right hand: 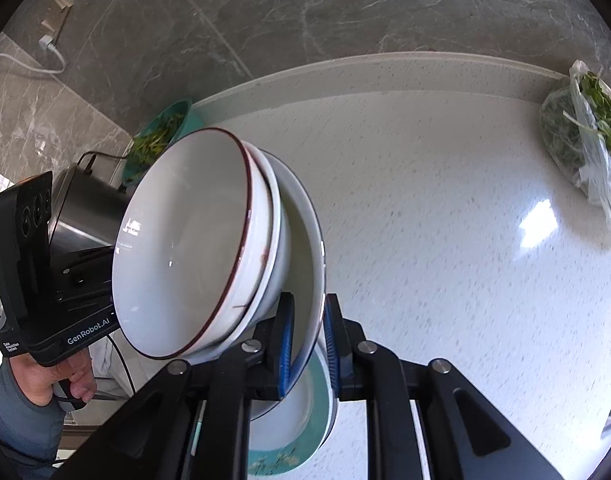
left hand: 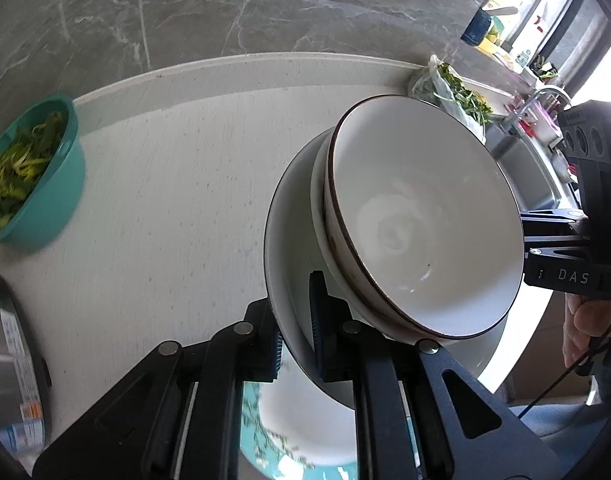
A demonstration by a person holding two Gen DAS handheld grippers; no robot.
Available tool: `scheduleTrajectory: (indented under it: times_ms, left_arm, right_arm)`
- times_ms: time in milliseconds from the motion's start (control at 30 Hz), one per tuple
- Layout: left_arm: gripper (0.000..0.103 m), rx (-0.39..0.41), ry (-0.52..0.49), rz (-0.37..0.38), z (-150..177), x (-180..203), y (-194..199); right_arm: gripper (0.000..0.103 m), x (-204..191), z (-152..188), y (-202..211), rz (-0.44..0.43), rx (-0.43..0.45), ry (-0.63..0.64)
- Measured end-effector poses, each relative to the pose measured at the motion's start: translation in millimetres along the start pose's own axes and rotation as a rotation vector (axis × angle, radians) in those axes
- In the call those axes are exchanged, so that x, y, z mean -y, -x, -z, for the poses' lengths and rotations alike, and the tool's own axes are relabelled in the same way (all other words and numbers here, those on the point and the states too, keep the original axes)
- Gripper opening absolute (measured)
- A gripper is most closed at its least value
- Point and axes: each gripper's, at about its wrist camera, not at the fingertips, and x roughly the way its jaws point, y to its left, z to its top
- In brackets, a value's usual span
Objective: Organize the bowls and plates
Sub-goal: 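Lift the plate with bowls using both grippers and carry it over the teal floral plates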
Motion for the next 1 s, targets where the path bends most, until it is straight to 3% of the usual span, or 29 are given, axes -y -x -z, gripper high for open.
scheduleTrajectory:
  times_ms: [567, 1000]
  left_arm:
    - [0.01, -0.054, 0.065, 0.018, 106.7, -17.3, 4.1]
    - [0.01, -0.057, 0.057, -0.011, 129.3, -26.5, -14.0]
  right_arm:
    - [0.017, -30.8, 58.2, -24.3, -0.015, -0.086, -0.014]
    - [0.017, -31.0, 72.1, -45.3, 0.001, -0.116, -0.04]
